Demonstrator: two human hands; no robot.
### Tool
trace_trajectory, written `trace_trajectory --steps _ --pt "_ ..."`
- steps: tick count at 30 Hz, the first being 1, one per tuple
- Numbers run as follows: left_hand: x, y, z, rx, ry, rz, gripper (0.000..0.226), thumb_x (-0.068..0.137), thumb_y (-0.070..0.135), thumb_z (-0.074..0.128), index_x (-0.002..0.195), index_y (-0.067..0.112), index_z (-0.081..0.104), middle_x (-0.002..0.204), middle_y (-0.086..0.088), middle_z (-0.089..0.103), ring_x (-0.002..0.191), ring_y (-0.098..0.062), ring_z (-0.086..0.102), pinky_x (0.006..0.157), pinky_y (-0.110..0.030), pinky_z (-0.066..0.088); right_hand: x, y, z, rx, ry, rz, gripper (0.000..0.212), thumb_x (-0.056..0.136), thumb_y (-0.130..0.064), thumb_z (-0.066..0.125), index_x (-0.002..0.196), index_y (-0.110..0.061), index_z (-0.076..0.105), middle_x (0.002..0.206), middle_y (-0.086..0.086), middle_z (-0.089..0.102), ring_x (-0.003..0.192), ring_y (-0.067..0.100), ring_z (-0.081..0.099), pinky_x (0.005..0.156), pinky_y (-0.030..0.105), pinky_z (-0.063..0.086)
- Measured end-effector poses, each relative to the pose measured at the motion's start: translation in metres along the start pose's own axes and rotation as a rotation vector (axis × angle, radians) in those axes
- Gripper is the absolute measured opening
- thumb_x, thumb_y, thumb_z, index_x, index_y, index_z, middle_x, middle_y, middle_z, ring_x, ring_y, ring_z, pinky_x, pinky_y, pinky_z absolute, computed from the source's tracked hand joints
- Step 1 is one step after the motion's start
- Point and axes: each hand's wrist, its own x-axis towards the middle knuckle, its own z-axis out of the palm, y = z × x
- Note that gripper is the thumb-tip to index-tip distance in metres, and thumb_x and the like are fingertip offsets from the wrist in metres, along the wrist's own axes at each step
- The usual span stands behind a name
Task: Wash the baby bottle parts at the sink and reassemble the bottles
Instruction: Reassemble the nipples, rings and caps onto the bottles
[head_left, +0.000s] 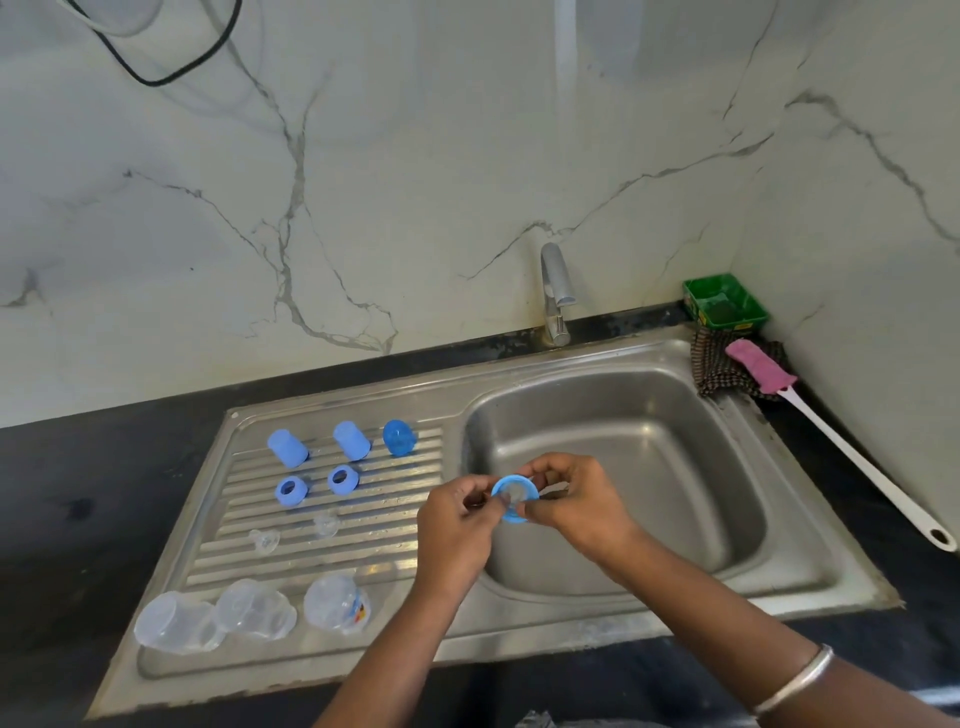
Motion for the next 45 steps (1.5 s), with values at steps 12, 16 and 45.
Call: trace_trajectory --steps 12,16,45 --pt "-0.011 0.005 0.008 0.007 0.073 0.009 0.007 0.089 0.012 0.072 0.093 0.018 0.073 0.084 0.005 0.075 0.079 -0.008 0.07 0.078 -0.037 0.059 -0.005 -0.006 0.006 0.071 0.067 0.078 0.019 0.07 -0.009 0.086 0.075 -0.024 0.076 0.074 -0.008 0.072 0.065 0.002 0.068 0.054 0.015 0.051" --pt "-0.009 0.005 0.008 0.046 0.083 0.025 0.007 0.088 0.012 0.072 0.094 0.016 0.073 0.084 0.005 0.074 0.079 -0.009 0.07 0.076 -0.033 0.058 -0.006 -0.007 0.003 0.139 0.031 0.079 0.017 0.072 -0.011 0.086 0.077 -0.023 0.076 0.077 -0.001 0.072 0.07 0.013 0.072 0.062 0.026 0.06" --pt "-0.007 0.007 0.022 0.081 0.081 0.018 0.015 0.09 0.012 0.069 0.098 0.022 0.076 0.087 0.012 0.075 0.084 -0.001 0.069 0.077 -0.02 0.055 0.015 0.002 0.004 -0.301 0.167 -0.01 0.024 0.073 -0.016 0.083 0.064 -0.02 0.062 0.064 -0.006 0.064 0.057 -0.001 0.057 0.045 0.011 0.041"
